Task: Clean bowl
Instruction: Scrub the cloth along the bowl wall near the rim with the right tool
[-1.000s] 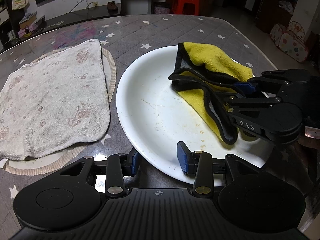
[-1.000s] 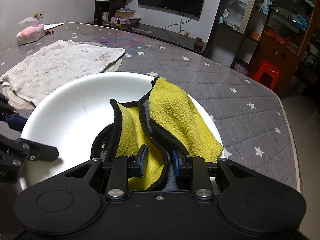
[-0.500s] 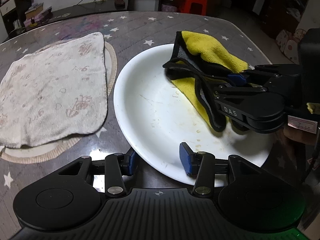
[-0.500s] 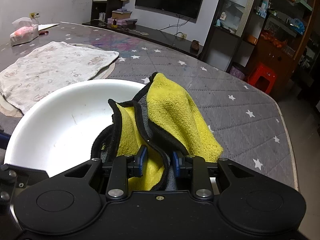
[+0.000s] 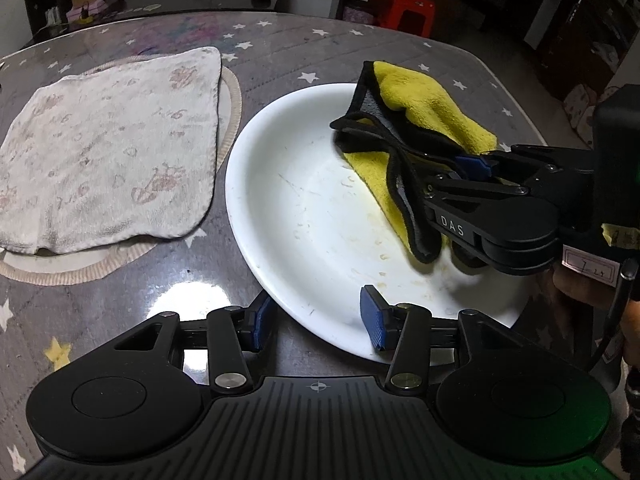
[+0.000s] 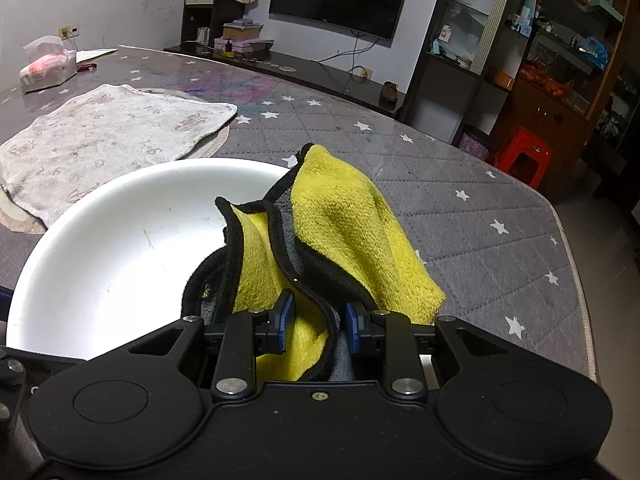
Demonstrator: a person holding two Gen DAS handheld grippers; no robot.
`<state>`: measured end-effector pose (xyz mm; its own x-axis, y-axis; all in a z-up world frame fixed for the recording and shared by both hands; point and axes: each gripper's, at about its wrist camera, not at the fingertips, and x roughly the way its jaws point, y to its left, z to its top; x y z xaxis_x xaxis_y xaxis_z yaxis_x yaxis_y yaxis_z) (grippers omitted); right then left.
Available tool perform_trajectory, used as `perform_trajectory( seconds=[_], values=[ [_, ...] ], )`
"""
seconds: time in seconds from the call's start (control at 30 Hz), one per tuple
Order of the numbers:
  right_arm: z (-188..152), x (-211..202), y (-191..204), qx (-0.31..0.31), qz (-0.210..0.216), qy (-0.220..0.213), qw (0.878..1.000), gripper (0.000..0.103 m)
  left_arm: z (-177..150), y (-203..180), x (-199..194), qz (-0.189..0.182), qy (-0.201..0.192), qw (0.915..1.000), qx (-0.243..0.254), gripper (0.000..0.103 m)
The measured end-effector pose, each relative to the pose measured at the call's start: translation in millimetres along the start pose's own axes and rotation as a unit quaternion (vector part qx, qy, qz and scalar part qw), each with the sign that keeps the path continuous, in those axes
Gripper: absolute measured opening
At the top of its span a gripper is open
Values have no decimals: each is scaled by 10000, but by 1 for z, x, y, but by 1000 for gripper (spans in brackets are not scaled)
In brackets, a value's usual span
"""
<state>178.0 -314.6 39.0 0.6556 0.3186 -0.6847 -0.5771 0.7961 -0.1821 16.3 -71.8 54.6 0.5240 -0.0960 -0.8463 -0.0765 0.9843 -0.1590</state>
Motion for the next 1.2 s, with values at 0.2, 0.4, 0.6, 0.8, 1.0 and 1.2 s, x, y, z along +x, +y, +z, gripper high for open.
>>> perform_trajectory(
  seconds=[0.2, 0.4, 0.6, 0.8, 1.0, 1.2],
  values=[
    [-4, -4, -1, -1, -12, -1, 10000, 28, 1, -1, 3, 3, -30, 10000, 37, 50],
    [-6, -9, 2, 18, -12, 8, 10000, 28, -1, -2, 3, -14, -72, 9999, 95, 45],
    [-12, -17, 5, 34, 38, 44, 10000, 29, 0, -1, 4, -41, -67, 9998, 189, 42],
    [-16, -25, 8, 4, 101, 85, 9999, 29, 7, 6, 5, -169, 23, 9994, 291, 40],
    [-19, -31, 12, -59, 175, 122, 9998, 29, 11, 7, 7, -91, 9, 9984, 556, 39],
    [-20, -35, 16, -96, 268, 160, 9995, 29, 18, 10, 8, -14, 27, 9976, 696, 37]
  ],
)
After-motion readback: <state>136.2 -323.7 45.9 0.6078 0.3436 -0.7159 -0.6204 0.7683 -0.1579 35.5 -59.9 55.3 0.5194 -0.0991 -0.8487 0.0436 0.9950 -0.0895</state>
